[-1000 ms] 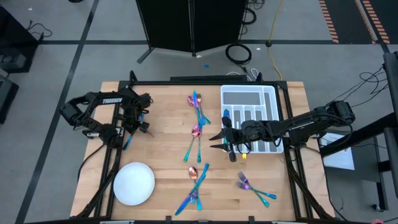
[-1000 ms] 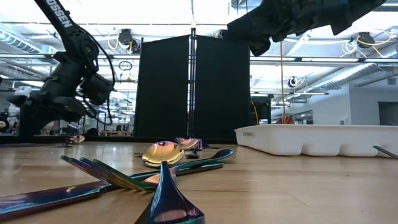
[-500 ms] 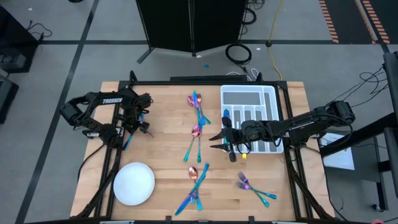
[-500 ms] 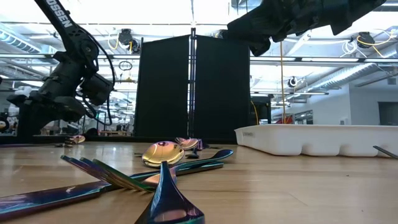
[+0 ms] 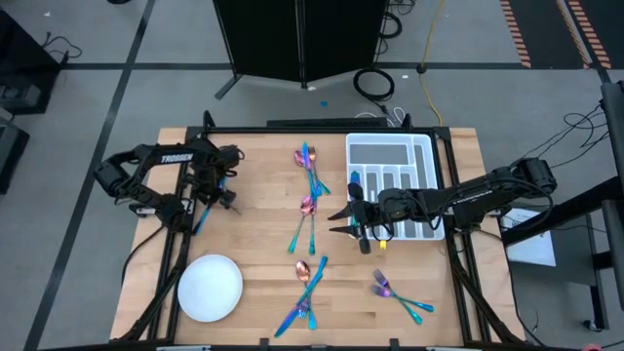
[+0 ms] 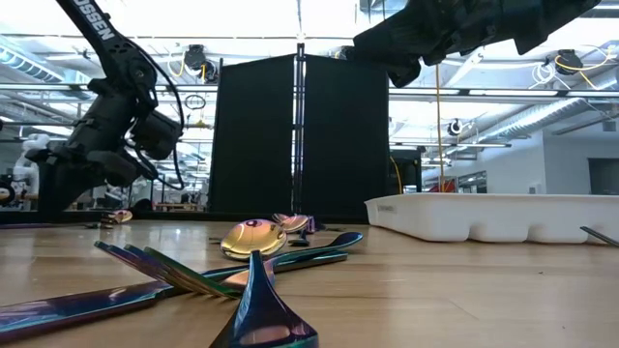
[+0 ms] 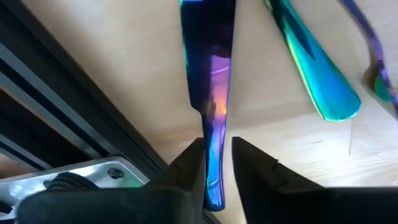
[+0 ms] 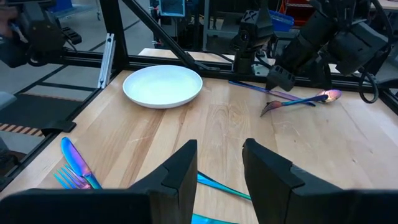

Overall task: Sort silverware
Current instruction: Put the blue knife into the utensil organizer

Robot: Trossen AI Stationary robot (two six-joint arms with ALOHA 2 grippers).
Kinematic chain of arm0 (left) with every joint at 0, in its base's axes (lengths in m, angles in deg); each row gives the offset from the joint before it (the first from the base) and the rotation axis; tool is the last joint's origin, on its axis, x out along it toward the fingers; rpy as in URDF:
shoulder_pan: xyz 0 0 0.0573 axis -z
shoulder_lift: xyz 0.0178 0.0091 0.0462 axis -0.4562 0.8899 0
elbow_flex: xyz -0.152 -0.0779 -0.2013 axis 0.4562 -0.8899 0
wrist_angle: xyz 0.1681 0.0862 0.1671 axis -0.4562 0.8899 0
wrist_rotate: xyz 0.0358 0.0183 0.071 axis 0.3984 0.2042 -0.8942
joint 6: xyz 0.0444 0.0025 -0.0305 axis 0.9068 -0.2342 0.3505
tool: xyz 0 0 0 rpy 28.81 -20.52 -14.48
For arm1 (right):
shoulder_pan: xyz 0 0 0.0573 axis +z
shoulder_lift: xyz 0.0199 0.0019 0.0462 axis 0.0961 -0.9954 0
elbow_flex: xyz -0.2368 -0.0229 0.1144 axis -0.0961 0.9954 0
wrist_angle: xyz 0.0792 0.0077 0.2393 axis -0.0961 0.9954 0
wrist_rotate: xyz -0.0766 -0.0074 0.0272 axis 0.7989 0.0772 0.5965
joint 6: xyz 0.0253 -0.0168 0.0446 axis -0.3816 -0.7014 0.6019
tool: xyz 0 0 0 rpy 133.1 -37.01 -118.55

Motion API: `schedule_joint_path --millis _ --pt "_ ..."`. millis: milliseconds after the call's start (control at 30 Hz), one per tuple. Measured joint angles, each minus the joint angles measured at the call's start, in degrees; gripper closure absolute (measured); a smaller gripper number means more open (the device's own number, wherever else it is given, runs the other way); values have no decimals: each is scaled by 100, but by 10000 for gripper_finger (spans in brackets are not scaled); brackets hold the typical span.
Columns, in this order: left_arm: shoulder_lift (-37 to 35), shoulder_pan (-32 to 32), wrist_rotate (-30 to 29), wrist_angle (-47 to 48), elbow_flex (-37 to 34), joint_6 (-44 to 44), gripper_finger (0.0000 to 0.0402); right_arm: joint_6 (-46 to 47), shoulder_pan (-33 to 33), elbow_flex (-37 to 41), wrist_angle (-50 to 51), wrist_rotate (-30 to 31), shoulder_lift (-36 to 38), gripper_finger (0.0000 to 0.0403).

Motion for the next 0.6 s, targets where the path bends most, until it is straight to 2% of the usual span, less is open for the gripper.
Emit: schedule_joint_path --millis 233,433,600 --pt "0 46 -57 -43 0 11 267 0 -2 0 0 -81 0 289" --pt "0 46 -52 -388 0 312 265 17 -2 0 0 -138 0 289" --pt "0 40 -83 -163 0 393 265 20 -2 0 2 -139 0 289"
